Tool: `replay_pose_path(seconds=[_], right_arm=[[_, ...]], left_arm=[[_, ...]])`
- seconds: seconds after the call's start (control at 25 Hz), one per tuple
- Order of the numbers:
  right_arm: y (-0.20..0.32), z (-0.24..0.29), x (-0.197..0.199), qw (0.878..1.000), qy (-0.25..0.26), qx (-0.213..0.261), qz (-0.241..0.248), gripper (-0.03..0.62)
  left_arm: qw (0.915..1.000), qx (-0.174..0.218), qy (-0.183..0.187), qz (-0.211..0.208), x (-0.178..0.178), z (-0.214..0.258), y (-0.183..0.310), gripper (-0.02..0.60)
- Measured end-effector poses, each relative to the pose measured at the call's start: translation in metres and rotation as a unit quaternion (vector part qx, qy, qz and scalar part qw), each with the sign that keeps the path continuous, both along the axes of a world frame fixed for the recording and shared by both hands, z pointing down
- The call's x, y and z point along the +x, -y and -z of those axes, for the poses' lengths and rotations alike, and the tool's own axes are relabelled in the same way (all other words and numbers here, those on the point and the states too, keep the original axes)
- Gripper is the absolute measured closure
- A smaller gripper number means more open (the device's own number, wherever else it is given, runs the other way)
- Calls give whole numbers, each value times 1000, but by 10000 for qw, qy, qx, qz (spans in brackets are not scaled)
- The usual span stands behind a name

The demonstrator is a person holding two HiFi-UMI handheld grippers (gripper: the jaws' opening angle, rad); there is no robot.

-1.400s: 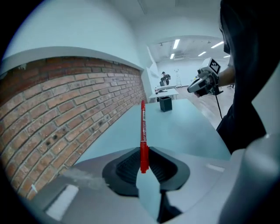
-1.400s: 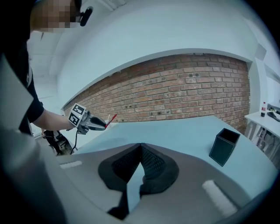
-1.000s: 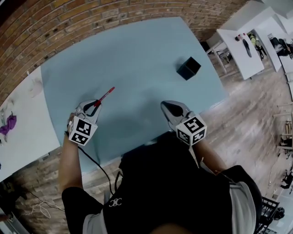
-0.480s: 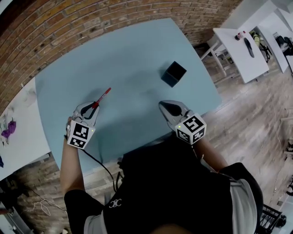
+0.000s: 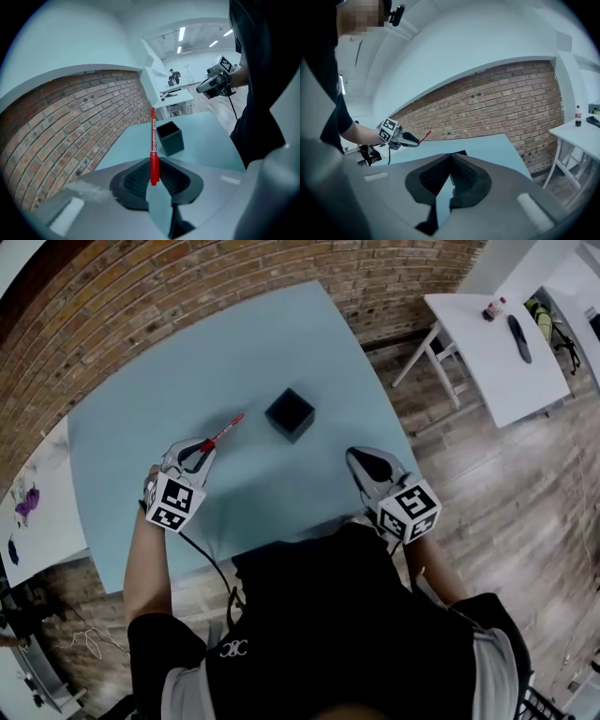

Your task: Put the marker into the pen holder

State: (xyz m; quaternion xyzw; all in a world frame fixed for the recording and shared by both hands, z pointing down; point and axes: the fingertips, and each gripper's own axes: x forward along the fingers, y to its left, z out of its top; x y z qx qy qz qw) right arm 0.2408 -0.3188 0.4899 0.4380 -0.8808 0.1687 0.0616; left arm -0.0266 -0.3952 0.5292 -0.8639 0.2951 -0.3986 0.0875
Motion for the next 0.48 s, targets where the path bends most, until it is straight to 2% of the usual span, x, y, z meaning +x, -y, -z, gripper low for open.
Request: replay_pose_path(seconds=[0.2, 0.32, 0.48], right_arm=[[-14, -11, 76, 9993, 66, -63, 356, 591], [-18, -26, 116, 9984, 256, -333, 392, 591], [-12, -30, 135, 9966, 463, -493, 476, 590]], left_arm=[[9952, -1, 976, 118, 44, 7, 13, 511], [9864, -60, 1630, 210, 56, 10, 18, 511], [9697, -514, 2371, 271, 62, -2, 13, 511]])
